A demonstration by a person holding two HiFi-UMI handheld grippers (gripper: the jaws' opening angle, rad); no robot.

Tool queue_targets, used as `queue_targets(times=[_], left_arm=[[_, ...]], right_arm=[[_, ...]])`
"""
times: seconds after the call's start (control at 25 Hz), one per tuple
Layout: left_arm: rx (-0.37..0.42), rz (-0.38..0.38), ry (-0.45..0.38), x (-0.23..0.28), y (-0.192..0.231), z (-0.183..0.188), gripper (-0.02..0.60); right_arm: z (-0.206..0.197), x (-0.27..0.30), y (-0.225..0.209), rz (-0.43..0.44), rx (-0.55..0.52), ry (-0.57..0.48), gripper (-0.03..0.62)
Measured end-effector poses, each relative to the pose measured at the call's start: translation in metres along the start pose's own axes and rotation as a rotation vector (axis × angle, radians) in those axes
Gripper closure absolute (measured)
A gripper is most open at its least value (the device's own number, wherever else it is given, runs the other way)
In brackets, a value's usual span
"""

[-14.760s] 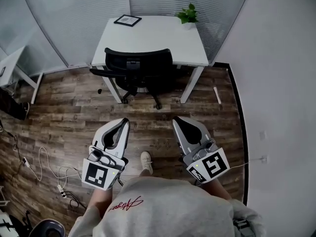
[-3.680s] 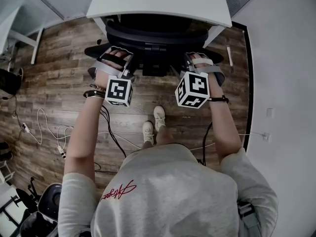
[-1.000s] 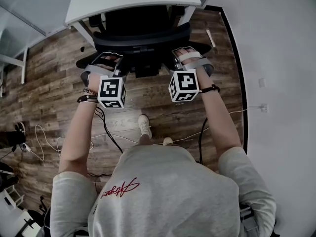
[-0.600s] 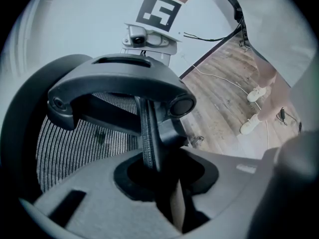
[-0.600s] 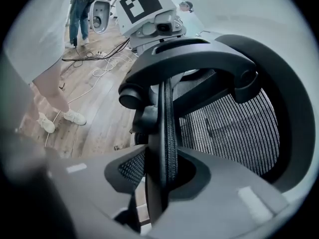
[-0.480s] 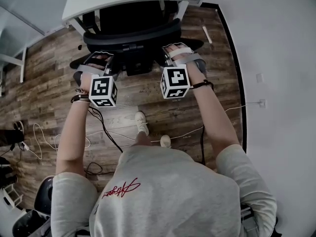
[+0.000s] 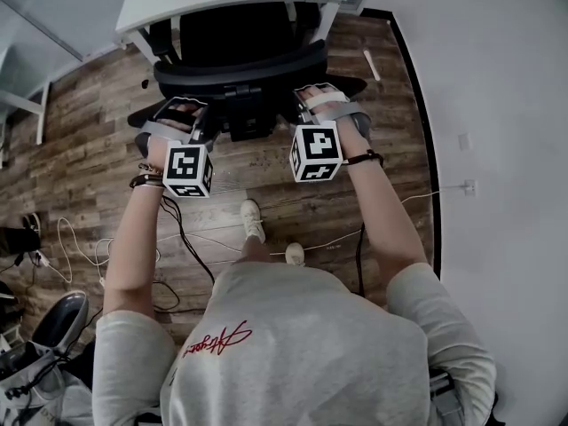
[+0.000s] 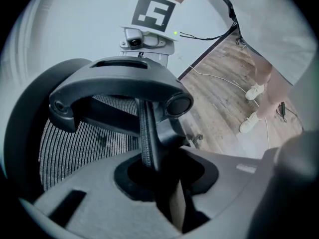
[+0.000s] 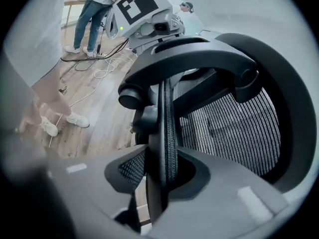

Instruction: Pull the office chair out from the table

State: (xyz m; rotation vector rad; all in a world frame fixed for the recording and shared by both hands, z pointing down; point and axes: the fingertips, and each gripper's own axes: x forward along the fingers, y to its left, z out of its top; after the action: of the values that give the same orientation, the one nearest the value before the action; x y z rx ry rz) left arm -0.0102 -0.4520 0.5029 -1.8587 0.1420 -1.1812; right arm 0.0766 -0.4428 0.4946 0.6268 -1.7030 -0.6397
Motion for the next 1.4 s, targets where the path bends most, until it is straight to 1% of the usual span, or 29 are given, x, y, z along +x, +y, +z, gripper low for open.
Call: queue_targets(times=[0.16,0.32,0.64,0.84,1.0,1.4], left_arm=[[0.015,0.006,-0.013,-0.006,-0.006,0.003,0.476],[0.007,-0.006,-0.013,-0.006,-0.006,0.003,0.476],[-0.007,-0.001,-0.002,-0.011,-0.01,0.01,0.476],[-0.01,-0.002,-0.002,-0.016,-0.018,0.022,0.476],[-0.013,-0.004,-0.003,-0.019,-0.014,0.017,0.476],[-0.004,0.012,0.007,-0.035,-0.049,0.049,0.475]], right_arm=[[0.003,-0.006,0.007,-0.005,0.0,0.002,0.49],[0.004,-0.007,0.008,-0.002,0.006,0.006,0.488],[0.003,-0.013,0.012,0.016,0.0,0.0,0.487],[0.001,-0.024,0.021,0.022,-0.005,-0.006,0.488],[0.005,-0.023,0.015,0.03,-0.008,-0.006,0.488],[0.003,-0.051,0.059,0.013,-0.005,-0.004,0.488]])
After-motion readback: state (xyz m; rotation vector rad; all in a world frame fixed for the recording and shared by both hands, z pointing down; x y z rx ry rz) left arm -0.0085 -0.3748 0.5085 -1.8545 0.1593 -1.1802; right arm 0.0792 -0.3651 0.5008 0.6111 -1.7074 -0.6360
